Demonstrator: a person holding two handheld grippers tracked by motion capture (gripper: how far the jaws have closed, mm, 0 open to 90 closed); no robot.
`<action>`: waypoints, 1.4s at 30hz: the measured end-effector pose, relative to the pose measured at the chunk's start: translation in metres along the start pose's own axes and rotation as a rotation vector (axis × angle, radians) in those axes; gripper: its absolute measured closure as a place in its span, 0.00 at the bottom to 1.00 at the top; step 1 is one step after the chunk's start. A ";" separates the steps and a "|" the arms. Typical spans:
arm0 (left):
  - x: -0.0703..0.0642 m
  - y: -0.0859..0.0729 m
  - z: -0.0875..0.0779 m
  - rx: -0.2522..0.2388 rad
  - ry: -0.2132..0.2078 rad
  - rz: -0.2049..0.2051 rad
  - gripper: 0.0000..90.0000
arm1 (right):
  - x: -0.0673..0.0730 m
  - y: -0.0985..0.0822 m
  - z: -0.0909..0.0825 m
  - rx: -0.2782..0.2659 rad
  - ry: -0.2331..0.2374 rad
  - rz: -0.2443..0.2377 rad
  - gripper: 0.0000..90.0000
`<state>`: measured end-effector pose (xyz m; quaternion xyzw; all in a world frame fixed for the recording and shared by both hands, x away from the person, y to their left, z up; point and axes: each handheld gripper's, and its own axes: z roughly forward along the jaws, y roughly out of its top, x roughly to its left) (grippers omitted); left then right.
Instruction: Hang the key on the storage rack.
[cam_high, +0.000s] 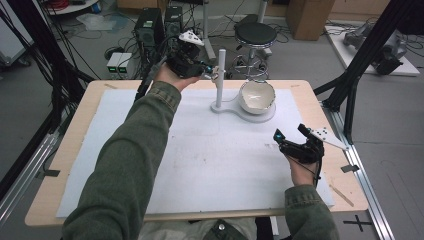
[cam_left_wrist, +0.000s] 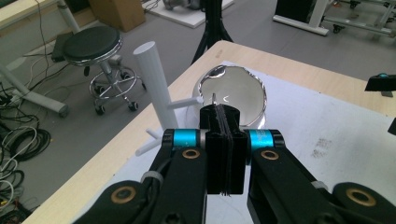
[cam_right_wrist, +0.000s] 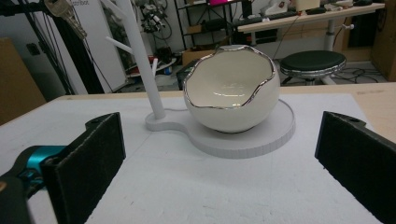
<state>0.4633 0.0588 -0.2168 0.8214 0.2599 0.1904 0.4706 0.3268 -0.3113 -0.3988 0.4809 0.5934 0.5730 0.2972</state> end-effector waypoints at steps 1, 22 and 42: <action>-0.001 0.001 0.002 0.002 -0.002 0.001 0.99 | 0.000 0.000 0.000 0.000 -0.001 -0.003 0.01; -0.002 0.010 0.031 0.021 0.023 -0.023 0.99 | 0.001 0.000 -0.001 -0.005 0.013 0.004 0.01; 0.008 0.006 0.047 0.012 0.061 -0.047 0.99 | 0.000 0.000 -0.001 -0.006 0.019 -0.003 0.01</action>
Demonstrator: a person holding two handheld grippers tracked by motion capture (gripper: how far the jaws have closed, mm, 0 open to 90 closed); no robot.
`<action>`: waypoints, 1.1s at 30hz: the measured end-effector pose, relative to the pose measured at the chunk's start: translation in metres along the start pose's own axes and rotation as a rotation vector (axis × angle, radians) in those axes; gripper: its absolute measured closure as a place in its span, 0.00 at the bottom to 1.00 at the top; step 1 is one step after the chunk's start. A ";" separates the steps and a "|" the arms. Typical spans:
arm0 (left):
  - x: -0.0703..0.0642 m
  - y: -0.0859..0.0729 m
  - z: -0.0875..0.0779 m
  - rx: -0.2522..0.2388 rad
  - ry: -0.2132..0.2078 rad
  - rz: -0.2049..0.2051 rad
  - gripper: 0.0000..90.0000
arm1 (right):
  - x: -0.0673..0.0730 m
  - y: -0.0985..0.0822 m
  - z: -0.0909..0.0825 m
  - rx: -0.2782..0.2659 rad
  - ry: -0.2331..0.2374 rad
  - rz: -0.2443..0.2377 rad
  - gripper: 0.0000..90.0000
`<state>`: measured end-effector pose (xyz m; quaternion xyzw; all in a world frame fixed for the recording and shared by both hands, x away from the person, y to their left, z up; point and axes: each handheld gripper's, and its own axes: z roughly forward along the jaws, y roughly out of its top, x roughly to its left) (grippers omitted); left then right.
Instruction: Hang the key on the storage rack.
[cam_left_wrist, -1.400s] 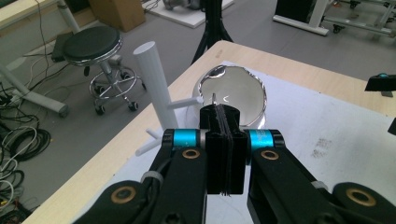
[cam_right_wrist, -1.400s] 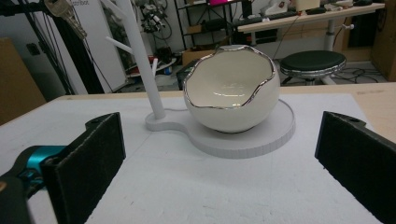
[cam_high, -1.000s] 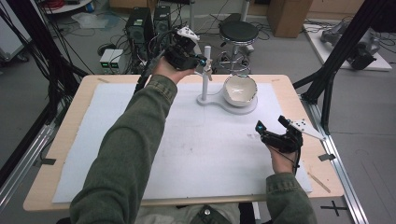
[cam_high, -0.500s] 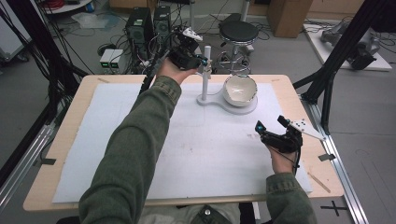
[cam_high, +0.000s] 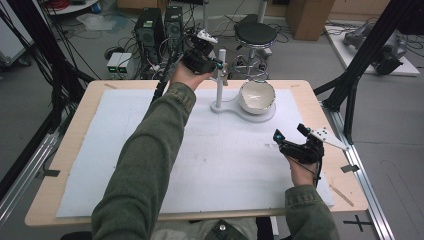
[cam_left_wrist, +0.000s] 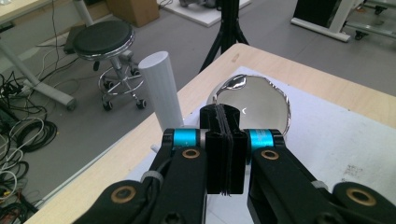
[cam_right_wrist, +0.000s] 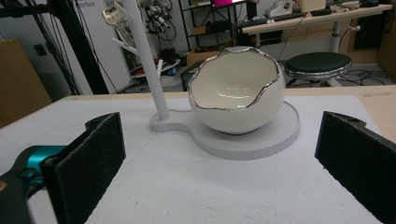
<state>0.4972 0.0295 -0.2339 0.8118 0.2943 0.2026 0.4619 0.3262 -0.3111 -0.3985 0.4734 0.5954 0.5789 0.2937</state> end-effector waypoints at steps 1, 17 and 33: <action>0.001 0.000 0.001 0.001 0.002 -0.003 0.99 | 0.000 0.000 0.000 0.001 0.001 0.003 0.01; 0.008 -0.009 0.002 0.022 -0.027 -0.050 0.86 | 0.000 0.000 0.000 0.003 0.009 0.001 0.01; -0.008 -0.019 -0.005 -0.003 -0.082 -0.056 0.35 | 0.001 0.000 0.000 0.008 0.006 -0.001 0.01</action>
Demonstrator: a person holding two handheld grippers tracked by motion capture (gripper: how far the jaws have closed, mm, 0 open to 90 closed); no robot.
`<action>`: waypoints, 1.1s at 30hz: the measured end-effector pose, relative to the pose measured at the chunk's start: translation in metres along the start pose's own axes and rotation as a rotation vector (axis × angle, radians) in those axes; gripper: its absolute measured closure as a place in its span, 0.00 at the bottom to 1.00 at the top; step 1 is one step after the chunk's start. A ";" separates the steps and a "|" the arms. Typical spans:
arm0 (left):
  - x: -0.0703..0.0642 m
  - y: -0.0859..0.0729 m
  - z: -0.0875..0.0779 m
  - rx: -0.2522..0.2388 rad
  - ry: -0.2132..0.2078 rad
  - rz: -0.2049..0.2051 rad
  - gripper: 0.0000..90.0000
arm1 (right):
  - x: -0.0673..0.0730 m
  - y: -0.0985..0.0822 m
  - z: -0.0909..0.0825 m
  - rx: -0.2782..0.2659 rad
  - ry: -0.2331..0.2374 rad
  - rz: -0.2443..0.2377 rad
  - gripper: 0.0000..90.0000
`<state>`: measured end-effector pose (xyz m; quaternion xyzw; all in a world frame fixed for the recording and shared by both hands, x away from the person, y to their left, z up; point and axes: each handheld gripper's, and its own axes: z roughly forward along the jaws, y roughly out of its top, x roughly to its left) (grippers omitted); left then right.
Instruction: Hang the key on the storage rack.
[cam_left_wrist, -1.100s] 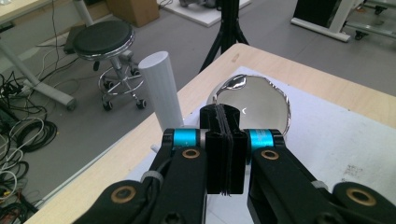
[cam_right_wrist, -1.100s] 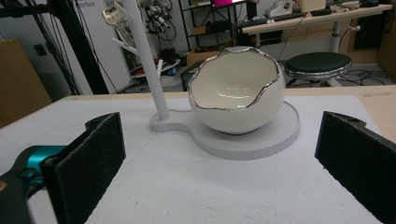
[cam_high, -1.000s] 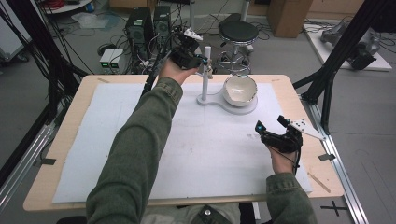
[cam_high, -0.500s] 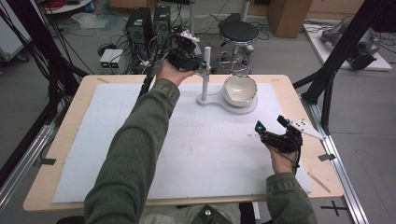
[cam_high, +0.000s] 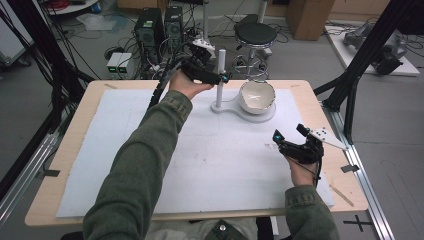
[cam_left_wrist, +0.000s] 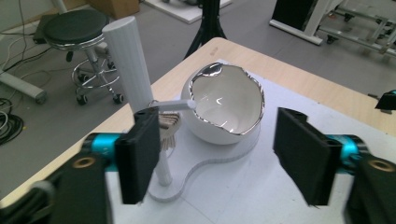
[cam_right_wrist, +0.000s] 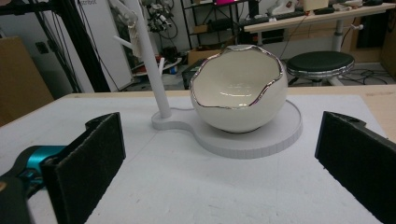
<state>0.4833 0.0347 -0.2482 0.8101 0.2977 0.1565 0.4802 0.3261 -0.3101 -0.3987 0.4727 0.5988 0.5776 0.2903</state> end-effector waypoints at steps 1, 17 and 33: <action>0.000 -0.001 -0.001 0.002 -0.002 0.000 0.32 | 0.000 0.000 0.000 0.002 0.002 0.002 0.01; 0.007 -0.026 -0.023 0.019 0.030 -0.019 0.02 | 0.001 0.000 0.000 0.006 -0.001 -0.009 0.01; -0.007 -0.075 -0.035 0.063 0.040 0.007 0.02 | 0.001 0.000 0.000 0.009 -0.003 -0.018 0.01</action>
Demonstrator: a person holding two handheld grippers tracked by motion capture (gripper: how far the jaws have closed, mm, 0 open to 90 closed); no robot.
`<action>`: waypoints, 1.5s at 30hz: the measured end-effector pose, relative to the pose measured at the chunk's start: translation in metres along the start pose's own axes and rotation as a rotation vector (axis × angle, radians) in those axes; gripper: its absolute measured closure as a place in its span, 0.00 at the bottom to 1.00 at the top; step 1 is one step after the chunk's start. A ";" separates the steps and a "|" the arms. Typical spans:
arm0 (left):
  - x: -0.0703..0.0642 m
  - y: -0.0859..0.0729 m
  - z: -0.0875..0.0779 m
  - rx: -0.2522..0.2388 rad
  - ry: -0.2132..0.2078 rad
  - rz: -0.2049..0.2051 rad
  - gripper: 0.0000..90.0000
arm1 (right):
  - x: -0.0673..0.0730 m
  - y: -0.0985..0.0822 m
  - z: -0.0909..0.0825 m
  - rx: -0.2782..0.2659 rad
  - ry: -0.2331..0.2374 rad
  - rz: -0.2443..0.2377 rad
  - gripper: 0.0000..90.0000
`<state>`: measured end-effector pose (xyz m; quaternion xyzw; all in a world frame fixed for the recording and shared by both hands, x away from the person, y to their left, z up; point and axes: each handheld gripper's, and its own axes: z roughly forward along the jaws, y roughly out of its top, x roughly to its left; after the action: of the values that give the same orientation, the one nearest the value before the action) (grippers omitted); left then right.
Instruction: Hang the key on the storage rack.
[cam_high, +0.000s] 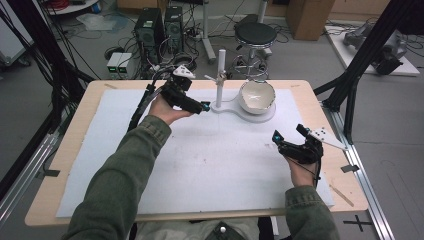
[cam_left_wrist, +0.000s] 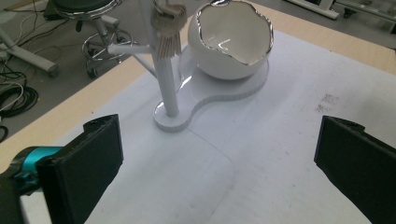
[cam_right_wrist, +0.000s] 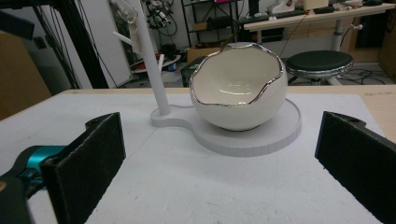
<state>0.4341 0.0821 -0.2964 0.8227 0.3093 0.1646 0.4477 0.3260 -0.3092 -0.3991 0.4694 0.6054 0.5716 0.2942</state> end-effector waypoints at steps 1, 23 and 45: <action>0.000 -0.004 -0.001 0.010 0.004 0.004 0.02 | 0.000 0.000 0.000 -0.001 -0.001 -0.001 0.01; 0.009 -0.074 -0.030 0.064 0.025 -0.064 0.02 | 0.001 0.000 0.000 0.005 -0.003 -0.009 0.01; 0.022 -0.138 -0.082 0.082 0.139 -0.108 0.02 | 0.002 0.000 -0.002 0.005 -0.007 -0.011 0.01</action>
<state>0.3556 0.2049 -0.3676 0.8092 0.3899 0.1840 0.3992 0.3232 -0.3087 -0.3988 0.4689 0.6083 0.5667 0.2983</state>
